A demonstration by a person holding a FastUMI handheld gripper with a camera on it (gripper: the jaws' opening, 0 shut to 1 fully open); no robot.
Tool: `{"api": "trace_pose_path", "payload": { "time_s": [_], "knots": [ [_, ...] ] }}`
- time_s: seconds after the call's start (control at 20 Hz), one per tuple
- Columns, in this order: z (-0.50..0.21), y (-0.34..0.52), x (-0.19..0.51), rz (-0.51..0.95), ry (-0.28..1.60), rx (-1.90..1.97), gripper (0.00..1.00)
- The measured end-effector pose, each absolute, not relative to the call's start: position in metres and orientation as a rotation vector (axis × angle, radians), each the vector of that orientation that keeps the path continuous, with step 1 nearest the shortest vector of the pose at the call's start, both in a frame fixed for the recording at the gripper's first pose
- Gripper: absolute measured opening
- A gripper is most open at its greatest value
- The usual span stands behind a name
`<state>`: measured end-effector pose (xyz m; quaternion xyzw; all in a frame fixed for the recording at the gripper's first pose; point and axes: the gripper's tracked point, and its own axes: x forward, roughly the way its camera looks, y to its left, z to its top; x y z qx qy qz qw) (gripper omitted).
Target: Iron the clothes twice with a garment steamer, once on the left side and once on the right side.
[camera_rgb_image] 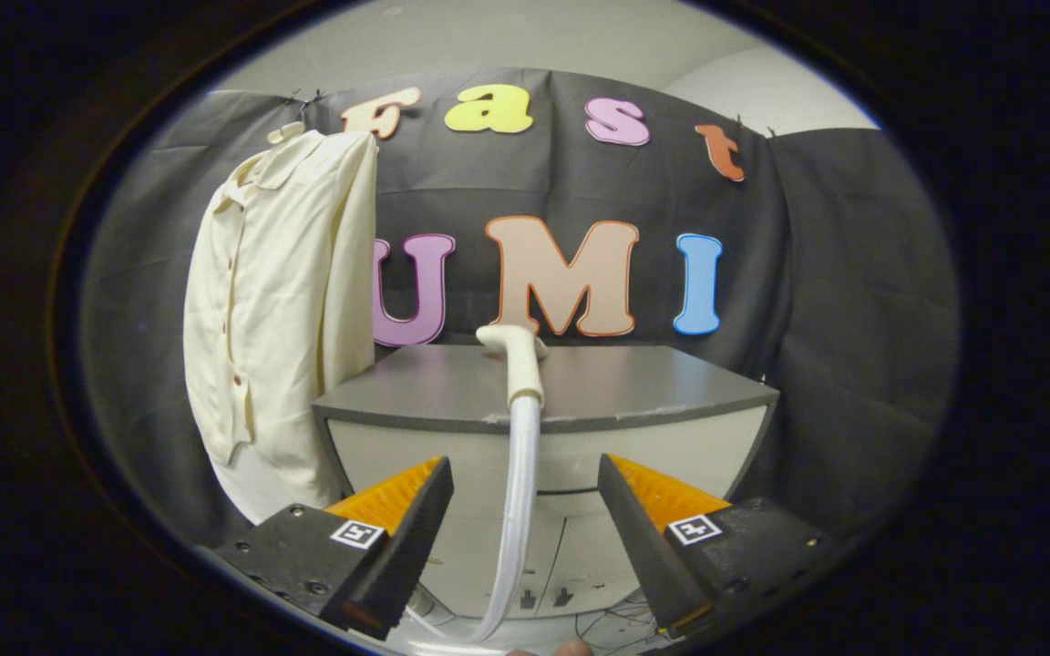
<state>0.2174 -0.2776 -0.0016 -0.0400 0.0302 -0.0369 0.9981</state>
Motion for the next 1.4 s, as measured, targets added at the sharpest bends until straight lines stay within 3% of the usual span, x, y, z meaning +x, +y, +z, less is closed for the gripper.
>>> {"api": "trace_pose_path", "payload": {
  "time_s": [0.8, 1.25, 1.4],
  "knots": [
    [0.032, -0.287, 0.359, -0.012, 0.181, 0.045, 0.95],
    [0.000, -0.284, 0.407, -0.031, 0.347, -0.056, 0.70],
    [-0.001, -0.282, 0.409, -0.048, 0.361, -0.056, 0.45]
  ]
}}
